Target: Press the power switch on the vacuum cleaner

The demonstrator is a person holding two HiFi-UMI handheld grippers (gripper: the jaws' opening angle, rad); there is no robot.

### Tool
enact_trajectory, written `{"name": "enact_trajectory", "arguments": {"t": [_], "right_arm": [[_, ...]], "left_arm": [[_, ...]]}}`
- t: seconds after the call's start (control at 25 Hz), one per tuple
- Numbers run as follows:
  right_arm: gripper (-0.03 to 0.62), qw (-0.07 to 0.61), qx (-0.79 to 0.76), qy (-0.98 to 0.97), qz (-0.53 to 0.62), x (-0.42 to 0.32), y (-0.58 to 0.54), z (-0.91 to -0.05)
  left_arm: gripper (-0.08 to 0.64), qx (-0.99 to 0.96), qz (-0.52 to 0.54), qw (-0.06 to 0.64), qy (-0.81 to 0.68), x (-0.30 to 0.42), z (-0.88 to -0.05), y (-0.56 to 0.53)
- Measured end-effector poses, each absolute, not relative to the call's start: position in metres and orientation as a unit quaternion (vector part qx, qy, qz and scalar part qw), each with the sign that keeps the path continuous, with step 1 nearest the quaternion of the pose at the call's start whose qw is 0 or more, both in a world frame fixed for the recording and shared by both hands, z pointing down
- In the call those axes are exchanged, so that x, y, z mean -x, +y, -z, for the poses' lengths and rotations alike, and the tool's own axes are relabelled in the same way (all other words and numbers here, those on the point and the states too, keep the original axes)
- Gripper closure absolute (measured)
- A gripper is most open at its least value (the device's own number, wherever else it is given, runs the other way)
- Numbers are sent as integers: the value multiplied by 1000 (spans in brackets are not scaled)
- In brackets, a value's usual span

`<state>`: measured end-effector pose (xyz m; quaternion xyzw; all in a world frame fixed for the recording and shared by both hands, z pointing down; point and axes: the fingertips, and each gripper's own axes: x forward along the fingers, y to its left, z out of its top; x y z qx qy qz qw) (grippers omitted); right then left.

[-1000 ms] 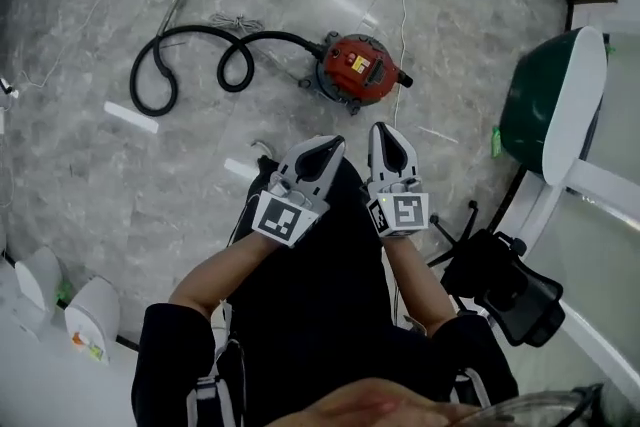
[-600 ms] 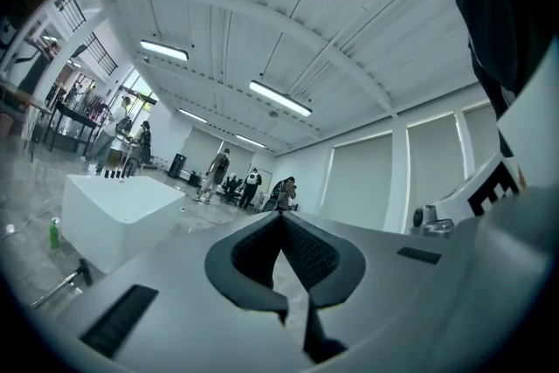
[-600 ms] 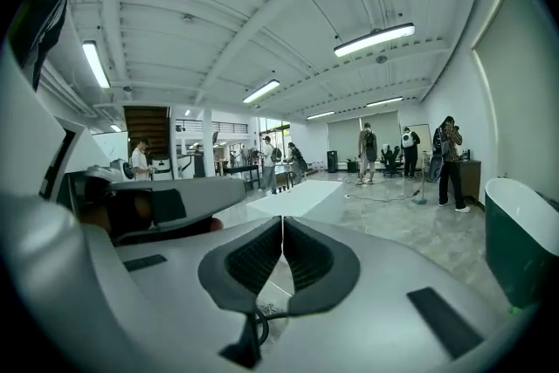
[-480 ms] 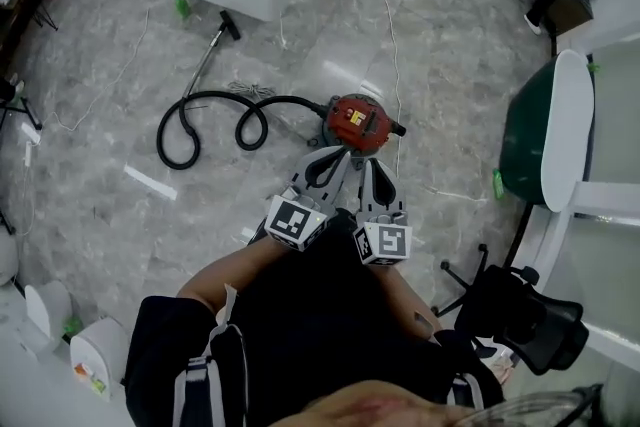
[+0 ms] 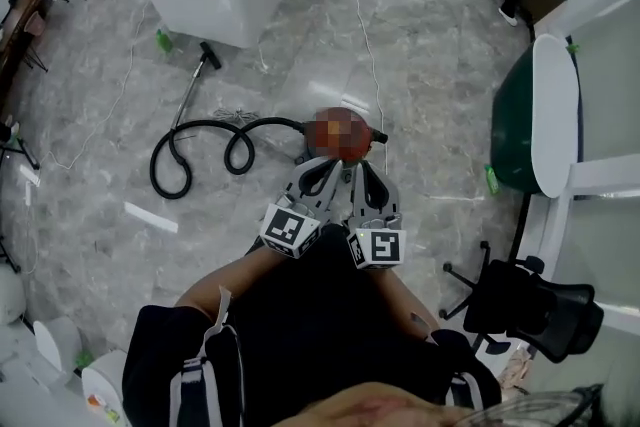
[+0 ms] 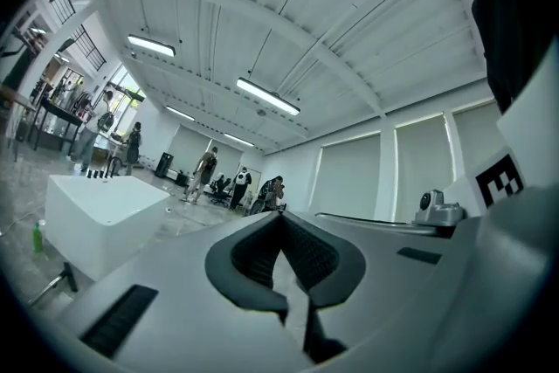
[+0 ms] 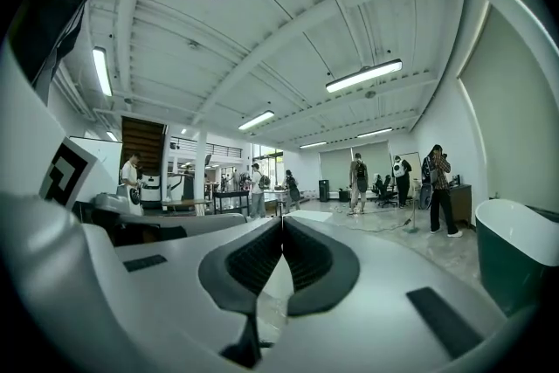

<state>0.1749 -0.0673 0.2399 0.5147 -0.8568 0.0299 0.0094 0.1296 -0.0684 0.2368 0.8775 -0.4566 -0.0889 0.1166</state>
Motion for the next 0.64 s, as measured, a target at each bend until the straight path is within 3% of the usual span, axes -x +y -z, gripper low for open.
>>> {"name": "enact_trajectory", "arguments": {"t": [0.64], "right_arm": [[574,-2,-534,-845,-26,-216,-75,-245]], "left_arm": [[541,-891,101,87,-434,-168,-226,-68]]}}
